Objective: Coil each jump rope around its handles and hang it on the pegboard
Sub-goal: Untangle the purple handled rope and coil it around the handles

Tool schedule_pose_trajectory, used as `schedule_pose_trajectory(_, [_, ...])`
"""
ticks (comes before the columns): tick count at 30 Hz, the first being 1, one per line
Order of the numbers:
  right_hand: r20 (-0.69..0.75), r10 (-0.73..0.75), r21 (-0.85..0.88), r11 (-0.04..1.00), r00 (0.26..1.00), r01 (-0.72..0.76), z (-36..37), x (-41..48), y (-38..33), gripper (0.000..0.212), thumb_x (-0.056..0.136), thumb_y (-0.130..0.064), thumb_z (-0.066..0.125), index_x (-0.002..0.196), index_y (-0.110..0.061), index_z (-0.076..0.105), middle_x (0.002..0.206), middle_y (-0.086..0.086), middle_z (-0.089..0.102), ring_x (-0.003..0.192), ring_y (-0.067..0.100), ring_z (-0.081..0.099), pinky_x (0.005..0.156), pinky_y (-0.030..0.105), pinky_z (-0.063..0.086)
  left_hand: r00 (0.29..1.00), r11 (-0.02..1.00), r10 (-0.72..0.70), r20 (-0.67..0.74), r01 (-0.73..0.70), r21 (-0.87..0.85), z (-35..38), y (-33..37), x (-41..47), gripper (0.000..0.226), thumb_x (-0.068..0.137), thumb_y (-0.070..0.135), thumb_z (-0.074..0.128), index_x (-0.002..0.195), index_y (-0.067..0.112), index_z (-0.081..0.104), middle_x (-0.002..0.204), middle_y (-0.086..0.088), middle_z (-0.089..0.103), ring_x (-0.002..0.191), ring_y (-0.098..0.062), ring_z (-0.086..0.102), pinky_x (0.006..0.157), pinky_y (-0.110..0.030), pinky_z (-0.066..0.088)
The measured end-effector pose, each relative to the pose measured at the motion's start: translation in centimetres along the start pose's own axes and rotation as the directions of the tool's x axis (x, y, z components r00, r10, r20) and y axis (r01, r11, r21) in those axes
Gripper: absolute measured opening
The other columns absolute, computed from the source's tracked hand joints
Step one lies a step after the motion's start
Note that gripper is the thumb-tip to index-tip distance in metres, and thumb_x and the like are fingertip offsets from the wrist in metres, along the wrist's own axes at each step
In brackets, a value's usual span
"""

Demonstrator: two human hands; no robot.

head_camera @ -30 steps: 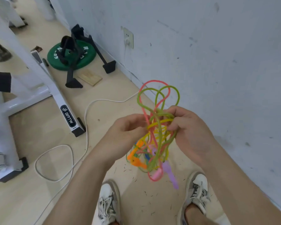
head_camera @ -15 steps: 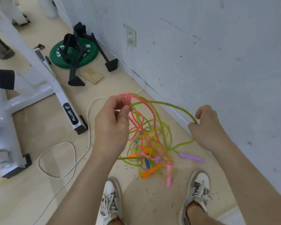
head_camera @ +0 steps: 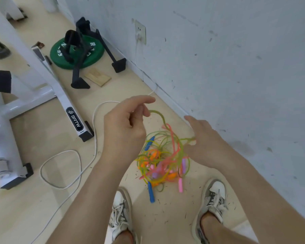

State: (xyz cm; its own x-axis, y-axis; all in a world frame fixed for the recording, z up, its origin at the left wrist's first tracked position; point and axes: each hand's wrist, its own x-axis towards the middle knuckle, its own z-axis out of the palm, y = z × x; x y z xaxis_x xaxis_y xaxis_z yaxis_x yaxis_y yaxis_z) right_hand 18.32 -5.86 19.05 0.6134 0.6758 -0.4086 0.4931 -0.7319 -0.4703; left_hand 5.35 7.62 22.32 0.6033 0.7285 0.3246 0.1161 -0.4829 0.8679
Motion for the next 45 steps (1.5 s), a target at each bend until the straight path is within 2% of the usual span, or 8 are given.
schedule_pose_trajectory(6, [0.323, -0.44, 0.573, 0.796, 0.838, 0.197, 1.7, -1.5, -4.2, 0.048, 0.078, -0.032, 0.077, 0.12, -0.039, 0.056, 0.1, -0.027, 0.069, 0.097, -0.008, 0.063, 0.088, 0.02, 0.049, 0.982, 0.793, -0.127, 0.143, 0.187, -0.579, 0.7, 3.7, 0.3, 0.037, 0.079, -0.008, 0.045, 0.102, 0.013, 0.066, 0.062, -0.007, 0.057, 0.037, -0.009, 0.029, 0.04, -0.014, 0.025])
schedule_pose_trajectory(13, [0.394, -0.146, 0.384, 0.923, 0.907, -0.018, 4.0, -1.5, -3.0, 0.057, 0.103, -0.041, 0.039, 0.066, -0.004, 0.064, 0.062, 0.014, 0.066, 0.043, 0.002, 0.059, 0.057, 0.02, 0.045, 0.962, 0.759, -0.252, -0.104, 0.13, -0.638, -2.4, 2.5, 2.2, 0.043, 0.085, 0.002, 0.052, 0.124, 0.019, 0.052, 0.101, -0.008, 0.06, 0.065, -0.018, 0.053, 0.053, -0.025, 0.043])
schedule_pose_trajectory(19, [0.225, -0.175, 0.911, -0.312, 0.959, -0.271, -0.6, -0.1, -3.1, 0.048, 0.098, -0.039, 0.043, 0.056, -0.019, 0.033, 0.042, -0.004, 0.02, 0.035, 0.007, 0.022, 0.03, 0.016, 0.03, 0.693, 0.762, -0.339, 0.636, 0.599, -0.247, 1.0, -0.4, -1.2, 0.109, 0.054, 0.047, 0.08, 0.148, 0.032, 0.026, 0.141, 0.003, 0.049, 0.118, -0.01, 0.059, 0.092, -0.033, 0.051])
schedule_pose_trajectory(22, [0.146, -0.225, 0.79, -0.56, 0.963, -0.251, -2.5, -0.1, -2.6, 0.037, 0.095, -0.032, 0.043, 0.062, -0.017, 0.037, 0.043, -0.004, 0.026, 0.04, 0.003, 0.017, 0.029, 0.011, 0.025, 0.394, 0.892, -0.198, 0.898, 0.452, -0.001, 3.8, -0.5, -3.7, 0.052, 0.074, 0.041, 0.074, 0.119, 0.02, 0.058, 0.108, -0.001, 0.069, 0.099, -0.013, 0.066, 0.091, -0.039, 0.052])
schedule_pose_trajectory(24, [0.089, -0.158, 0.777, -0.607, 0.983, -0.168, -2.9, -0.1, -2.3, 0.034, 0.098, -0.031, 0.045, 0.069, -0.014, 0.046, 0.05, -0.002, 0.036, 0.042, 0.006, 0.031, 0.037, 0.013, 0.035, 0.48, 0.957, -0.21, 0.852, 0.281, 0.077, 4.5, -0.8, -4.1, 0.022, 0.09, 0.04, 0.059, 0.083, 0.019, 0.064, 0.077, 0.002, 0.069, 0.071, -0.01, 0.064, 0.074, -0.033, 0.052])
schedule_pose_trajectory(33, [0.623, -0.413, 0.375, 0.903, 0.664, 0.209, 3.9, -0.6, -1.0, 0.03, 0.081, -0.062, 0.059, 0.091, -0.035, 0.068, 0.1, -0.009, 0.074, 0.102, 0.012, 0.066, 0.094, 0.04, 0.05, 0.825, 0.216, -0.449, 0.343, 0.473, -0.854, 0.8, 1.9, 1.8, 0.037, 0.103, 0.034, 0.033, 0.071, 0.018, 0.042, 0.05, 0.008, 0.02, 0.04, -0.005, 0.016, 0.036, -0.017, 0.019])
schedule_pose_trajectory(38, [0.424, 0.031, -0.193, 0.98, 0.905, 0.057, 5.4, 1.0, 2.9, 0.047, 0.101, -0.049, 0.036, 0.087, -0.014, 0.065, 0.084, 0.011, 0.066, 0.082, 0.029, 0.065, 0.078, 0.033, 0.05, 0.802, 0.077, -0.578, 0.148, 0.235, -0.969, -3.3, -0.4, 3.5, 0.023, 0.102, 0.027, 0.041, 0.083, 0.016, 0.048, 0.056, 0.006, 0.032, 0.045, -0.006, 0.034, 0.048, -0.017, 0.038])
schedule_pose_trajectory(45, [-0.115, -0.093, 0.548, 0.824, 0.989, 0.141, -0.6, -0.8, -3.2, 0.053, 0.103, -0.034, 0.037, 0.061, -0.01, 0.059, 0.047, 0.011, 0.063, 0.04, 0.024, 0.057, 0.045, 0.024, 0.046, 0.693, 0.588, -0.462, 0.554, 0.707, -0.394, 0.7, -0.6, -0.8, 0.056, 0.074, 0.045, 0.071, 0.122, 0.02, 0.056, 0.127, -0.002, 0.063, 0.119, -0.013, 0.058, 0.104, -0.04, 0.04])
